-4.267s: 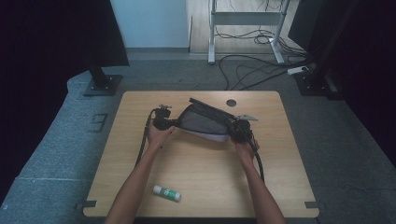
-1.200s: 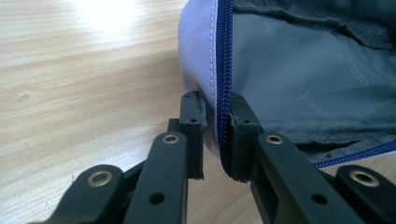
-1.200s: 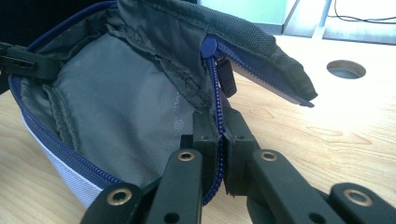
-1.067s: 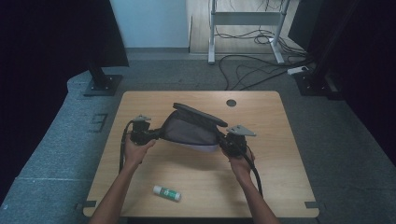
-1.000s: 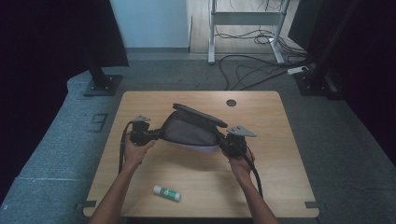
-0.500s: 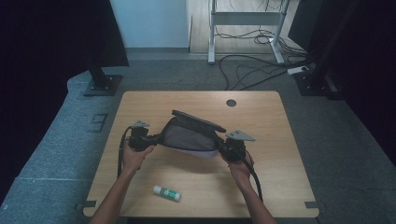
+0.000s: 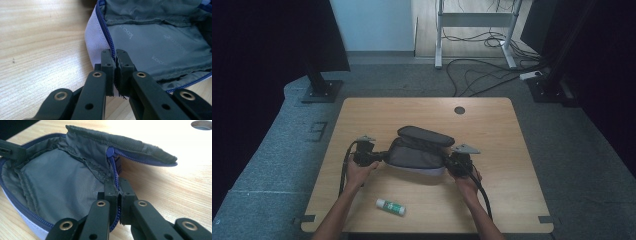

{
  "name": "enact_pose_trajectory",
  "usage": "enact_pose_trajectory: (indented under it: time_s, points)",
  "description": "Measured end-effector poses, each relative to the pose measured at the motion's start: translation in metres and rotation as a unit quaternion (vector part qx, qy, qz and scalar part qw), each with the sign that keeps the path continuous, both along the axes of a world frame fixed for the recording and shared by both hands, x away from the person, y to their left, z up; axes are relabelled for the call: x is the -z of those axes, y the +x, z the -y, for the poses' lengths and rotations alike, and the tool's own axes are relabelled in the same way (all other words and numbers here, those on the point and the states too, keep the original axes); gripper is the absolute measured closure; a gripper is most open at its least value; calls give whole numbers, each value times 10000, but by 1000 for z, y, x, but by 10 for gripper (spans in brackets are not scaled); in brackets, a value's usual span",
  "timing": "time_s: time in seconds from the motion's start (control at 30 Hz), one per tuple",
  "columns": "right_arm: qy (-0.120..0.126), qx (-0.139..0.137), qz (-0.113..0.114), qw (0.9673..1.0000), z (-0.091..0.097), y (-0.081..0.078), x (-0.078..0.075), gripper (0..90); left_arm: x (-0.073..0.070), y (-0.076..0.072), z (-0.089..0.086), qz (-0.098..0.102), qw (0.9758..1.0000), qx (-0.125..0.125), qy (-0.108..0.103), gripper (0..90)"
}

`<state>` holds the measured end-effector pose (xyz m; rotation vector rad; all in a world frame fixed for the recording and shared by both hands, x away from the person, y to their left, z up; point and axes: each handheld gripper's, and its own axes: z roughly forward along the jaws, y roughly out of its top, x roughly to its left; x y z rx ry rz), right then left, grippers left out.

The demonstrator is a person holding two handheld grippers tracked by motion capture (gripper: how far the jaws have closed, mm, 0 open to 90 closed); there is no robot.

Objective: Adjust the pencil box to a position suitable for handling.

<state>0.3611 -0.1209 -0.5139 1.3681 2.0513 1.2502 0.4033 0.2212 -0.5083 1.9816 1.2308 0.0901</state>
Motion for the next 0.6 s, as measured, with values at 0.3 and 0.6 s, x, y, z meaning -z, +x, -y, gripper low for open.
enact_pose_trajectory:
  time_s: [0.3,0.6]
  points:
    - [-41,-80,-432,9990,1,5,11,813,9,1,0,-170,9998,37,94,838]
    - [-33,31,-331,9994,3,6,11,560,6,-3,-1,-43,9999,-76,69,646]
